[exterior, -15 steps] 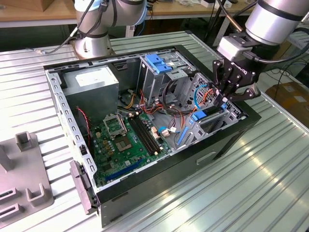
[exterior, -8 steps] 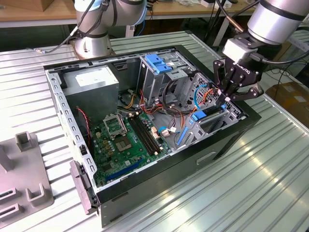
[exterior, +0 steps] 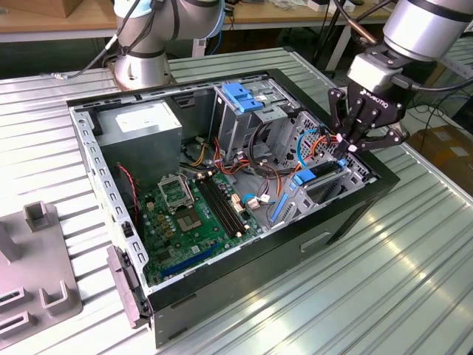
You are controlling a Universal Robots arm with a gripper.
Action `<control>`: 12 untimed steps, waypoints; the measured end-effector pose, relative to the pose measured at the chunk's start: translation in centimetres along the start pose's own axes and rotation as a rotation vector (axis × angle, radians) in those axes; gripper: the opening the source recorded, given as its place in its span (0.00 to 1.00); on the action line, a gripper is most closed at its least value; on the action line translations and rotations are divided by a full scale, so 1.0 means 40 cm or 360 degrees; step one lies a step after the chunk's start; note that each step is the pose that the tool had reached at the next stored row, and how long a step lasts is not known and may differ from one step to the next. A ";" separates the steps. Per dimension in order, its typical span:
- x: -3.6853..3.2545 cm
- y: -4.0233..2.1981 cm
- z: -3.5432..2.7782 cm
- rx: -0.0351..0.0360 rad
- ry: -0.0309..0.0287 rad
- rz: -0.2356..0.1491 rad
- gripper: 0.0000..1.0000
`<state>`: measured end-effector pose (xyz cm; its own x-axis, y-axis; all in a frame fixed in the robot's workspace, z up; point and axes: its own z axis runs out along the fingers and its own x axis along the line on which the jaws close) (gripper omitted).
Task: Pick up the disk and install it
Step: 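Insert the first disk wire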
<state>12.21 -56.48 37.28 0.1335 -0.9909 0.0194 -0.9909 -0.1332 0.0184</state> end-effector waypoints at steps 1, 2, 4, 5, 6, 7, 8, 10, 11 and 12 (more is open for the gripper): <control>0.000 0.000 0.000 0.0000 0.00012 -0.0023 0.10; 0.000 0.000 0.000 0.0001 0.00017 -0.0044 0.10; 0.000 -0.005 0.000 0.0002 0.00024 -0.0085 0.10; 0.001 -0.009 0.000 0.0002 0.00027 -0.0109 0.10; 0.002 -0.013 0.000 0.0002 0.00031 -0.0125 0.10; 0.002 -0.018 0.000 0.0003 0.00034 -0.0141 0.10; 0.004 -0.027 0.000 0.0003 0.00038 -0.0154 0.10; 0.006 -0.043 0.001 0.0003 0.00039 -0.0171 0.10; 0.007 -0.051 0.001 0.0003 0.00041 -0.0178 0.10; 0.007 -0.056 0.001 0.0004 0.00041 -0.0184 0.10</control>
<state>14.47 -56.47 37.21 0.2470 -0.9688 0.0199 -0.9689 -0.2467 0.0184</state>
